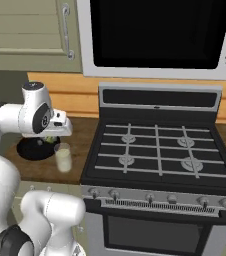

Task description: Grab a lemon wedge from the fridge and one ice cube from the ice bowl, and put them in the glass of lemonade.

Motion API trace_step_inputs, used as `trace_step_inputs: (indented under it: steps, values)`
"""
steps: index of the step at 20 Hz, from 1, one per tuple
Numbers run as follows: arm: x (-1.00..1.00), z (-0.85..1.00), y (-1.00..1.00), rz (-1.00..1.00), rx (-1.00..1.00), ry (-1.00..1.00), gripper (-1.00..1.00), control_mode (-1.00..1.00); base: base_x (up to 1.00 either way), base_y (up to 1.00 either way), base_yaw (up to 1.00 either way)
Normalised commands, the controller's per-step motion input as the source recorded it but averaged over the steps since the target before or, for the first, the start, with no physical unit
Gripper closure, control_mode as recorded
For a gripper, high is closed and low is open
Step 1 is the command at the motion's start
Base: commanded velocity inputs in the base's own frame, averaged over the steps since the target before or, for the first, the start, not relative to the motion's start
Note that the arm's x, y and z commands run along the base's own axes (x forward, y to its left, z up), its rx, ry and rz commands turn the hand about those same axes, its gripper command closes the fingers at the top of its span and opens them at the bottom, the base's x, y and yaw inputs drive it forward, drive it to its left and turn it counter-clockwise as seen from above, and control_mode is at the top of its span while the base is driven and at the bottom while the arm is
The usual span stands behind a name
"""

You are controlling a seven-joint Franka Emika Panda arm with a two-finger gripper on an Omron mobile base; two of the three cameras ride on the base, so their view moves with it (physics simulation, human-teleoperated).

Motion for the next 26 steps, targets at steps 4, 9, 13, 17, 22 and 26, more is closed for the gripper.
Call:
trace_step_inputs:
  steps: [4,9,13,17,22,26]
  values:
    - [0.26,-0.39,0.01,0.00,-0.01,0.10,1.00,-1.00,0.00,0.00,0.00]
    - [0.07,-0.29,0.05,0.00,0.00,0.00,1.00,-1.00,0.00,0.00,0.00]
    - [0.09,-0.68,0.02,0.00,0.00,0.00,1.00,-1.00,0.00,0.00,0.00]
    - [0.32,-0.40,0.06,0.00,-0.04,0.00,1.00,-1.00,0.00,0.00,0.00]
    - [0.41,-0.04,0.00,0.00,-0.03,0.00,1.00,-1.00,0.00,0.00,0.00]
    - [0.40,0.00,0.00,0.00,0.00,0.00,1.00,-1.00,0.00,0.00,0.00]
